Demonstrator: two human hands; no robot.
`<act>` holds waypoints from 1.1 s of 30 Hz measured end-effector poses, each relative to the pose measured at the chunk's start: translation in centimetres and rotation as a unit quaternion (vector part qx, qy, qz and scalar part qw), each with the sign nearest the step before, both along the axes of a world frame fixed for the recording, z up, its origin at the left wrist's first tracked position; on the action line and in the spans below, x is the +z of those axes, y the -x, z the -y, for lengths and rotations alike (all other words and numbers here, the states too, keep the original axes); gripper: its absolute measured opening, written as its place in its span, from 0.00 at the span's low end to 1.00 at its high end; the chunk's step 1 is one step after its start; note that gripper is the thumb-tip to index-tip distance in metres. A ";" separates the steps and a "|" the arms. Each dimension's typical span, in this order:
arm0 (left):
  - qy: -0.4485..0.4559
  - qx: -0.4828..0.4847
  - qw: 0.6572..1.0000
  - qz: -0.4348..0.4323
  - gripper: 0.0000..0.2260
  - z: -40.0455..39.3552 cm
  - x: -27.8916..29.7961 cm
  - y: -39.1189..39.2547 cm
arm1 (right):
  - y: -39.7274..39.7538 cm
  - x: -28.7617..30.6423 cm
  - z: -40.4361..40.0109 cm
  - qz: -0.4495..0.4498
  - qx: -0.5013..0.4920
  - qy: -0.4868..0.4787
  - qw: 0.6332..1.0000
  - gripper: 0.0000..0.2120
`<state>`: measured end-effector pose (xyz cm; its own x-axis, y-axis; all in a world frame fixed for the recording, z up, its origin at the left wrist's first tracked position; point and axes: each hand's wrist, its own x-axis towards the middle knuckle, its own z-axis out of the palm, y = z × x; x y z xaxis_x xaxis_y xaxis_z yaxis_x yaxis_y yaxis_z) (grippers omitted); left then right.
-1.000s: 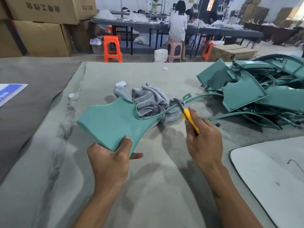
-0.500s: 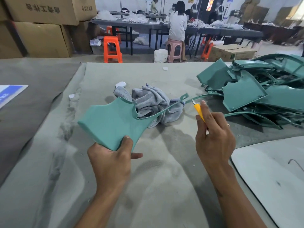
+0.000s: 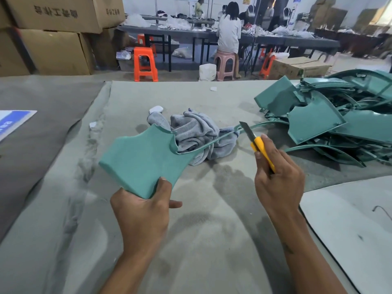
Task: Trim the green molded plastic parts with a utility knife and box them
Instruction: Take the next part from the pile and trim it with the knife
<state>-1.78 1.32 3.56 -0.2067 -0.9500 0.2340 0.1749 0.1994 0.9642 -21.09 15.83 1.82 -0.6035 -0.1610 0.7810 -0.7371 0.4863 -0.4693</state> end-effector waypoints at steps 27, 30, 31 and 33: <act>0.098 0.011 0.995 0.013 0.06 0.5 -0.8 0.0 | 1.8 0.1 -1.7 0.165 -0.054 0.009 0.985 0.16; 0.120 0.010 0.993 0.016 0.12 0.8 -0.5 -0.2 | 2.4 0.3 -2.8 0.174 0.040 0.024 0.984 0.17; 0.124 0.010 0.992 0.014 0.12 0.9 -0.5 -0.3 | 2.6 0.3 -2.9 0.177 0.059 0.018 0.982 0.17; 0.135 0.004 0.991 0.018 0.09 1.2 -0.4 -0.5 | 2.8 0.3 -3.1 0.177 0.047 -0.016 0.983 0.17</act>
